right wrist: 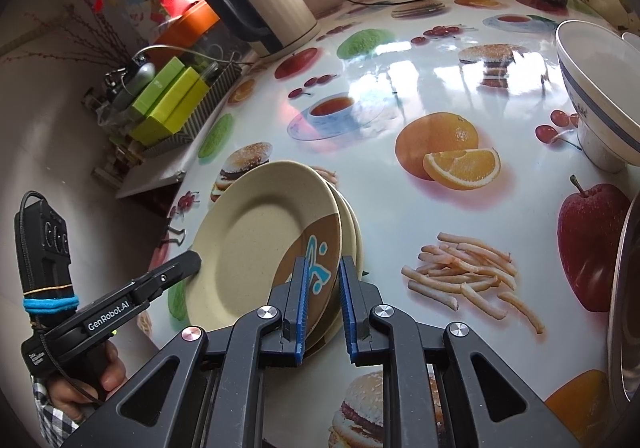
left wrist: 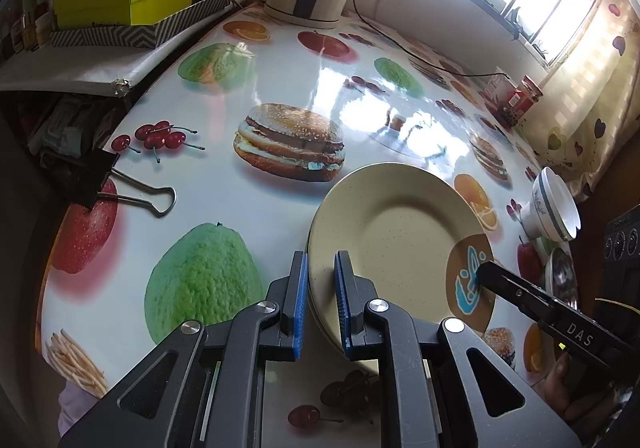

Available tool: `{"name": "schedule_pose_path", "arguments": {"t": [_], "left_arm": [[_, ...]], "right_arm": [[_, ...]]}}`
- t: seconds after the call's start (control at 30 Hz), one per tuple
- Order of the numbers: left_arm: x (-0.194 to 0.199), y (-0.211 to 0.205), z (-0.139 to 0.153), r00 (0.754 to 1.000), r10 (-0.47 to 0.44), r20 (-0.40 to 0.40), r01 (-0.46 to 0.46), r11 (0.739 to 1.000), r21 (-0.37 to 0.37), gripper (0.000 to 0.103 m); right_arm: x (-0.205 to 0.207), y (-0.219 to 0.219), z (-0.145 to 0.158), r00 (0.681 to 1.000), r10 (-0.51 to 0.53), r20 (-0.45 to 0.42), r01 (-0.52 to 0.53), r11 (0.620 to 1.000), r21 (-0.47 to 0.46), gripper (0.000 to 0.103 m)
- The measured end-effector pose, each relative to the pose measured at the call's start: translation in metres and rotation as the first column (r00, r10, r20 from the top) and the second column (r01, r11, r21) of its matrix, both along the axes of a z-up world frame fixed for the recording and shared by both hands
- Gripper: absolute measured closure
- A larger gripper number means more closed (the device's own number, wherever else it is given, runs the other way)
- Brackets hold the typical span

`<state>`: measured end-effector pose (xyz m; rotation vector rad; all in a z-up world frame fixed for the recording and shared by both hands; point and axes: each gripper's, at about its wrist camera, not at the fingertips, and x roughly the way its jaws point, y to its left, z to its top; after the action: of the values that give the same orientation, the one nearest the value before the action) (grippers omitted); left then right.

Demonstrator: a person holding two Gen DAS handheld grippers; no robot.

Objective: Organize plates and bowls
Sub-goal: 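Lower the plate onto the beige stack and open the left tool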

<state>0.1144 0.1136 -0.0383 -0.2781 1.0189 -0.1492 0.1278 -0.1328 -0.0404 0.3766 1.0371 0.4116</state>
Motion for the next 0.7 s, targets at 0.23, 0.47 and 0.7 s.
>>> {"name": "schedule_pose_path", "arguments": {"t": [0.23,0.47,0.7], "left_arm": [[0.0003,0.0,-0.0007,1.0,0.0,0.0,0.0,1.0,0.002,0.089],[-0.0003,-0.001,-0.001,1.0,0.0,0.001,0.0,1.0,0.001,0.089],[-0.0015,0.0007,-0.0009,1.0,-0.005,0.002,0.005,1.0,-0.02,0.086]], "right_arm": [[0.0001,0.0001,0.0005,1.0,-0.001,0.001,0.001,1.0,-0.002,0.086],[0.0004,0.002,0.0021,1.0,0.007,0.012,-0.007,1.0,-0.028,0.085],[0.0007,0.0018,0.0028,1.0,0.003,0.008,-0.003,1.0,-0.029,0.082]]}}
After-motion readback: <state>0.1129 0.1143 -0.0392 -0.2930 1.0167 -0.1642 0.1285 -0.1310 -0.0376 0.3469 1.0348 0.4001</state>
